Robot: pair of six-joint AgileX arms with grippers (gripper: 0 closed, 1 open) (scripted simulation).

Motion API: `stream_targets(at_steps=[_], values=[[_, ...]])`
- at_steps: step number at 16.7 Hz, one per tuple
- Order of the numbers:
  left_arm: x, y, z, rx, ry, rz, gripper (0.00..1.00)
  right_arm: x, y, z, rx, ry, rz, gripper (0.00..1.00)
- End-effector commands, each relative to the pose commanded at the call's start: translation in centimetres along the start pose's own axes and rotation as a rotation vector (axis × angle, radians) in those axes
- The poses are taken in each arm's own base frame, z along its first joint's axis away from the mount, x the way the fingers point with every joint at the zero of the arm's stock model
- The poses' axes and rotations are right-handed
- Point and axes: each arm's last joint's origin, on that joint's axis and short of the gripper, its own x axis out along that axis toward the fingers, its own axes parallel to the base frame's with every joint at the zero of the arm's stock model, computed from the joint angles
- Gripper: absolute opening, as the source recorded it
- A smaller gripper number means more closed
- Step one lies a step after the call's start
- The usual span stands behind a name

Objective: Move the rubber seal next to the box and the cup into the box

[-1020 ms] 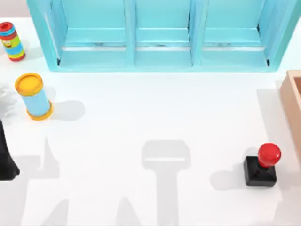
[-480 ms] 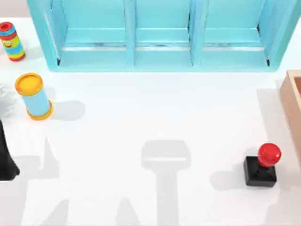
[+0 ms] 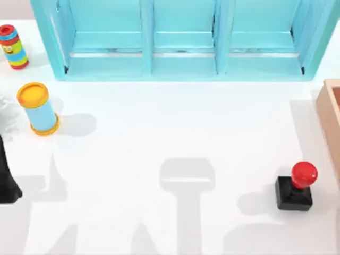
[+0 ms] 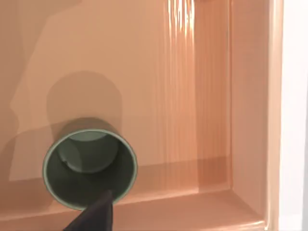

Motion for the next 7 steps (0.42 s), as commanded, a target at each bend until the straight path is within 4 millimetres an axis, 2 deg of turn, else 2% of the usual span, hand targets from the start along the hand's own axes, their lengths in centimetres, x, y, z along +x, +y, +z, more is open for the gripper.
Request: stream_targets(at_steps=[5,7], values=[[0.0,0.0,0.0,0.000,0.000,0.000,1.00,2.7,0.3,-0.1,-0.026,0.168,0.142,1.00],[0.0,0.0,0.0,0.000,0.000,0.000,1.00,3.0,0.3,-0.2,-0.027,0.184,0.154,1.00]])
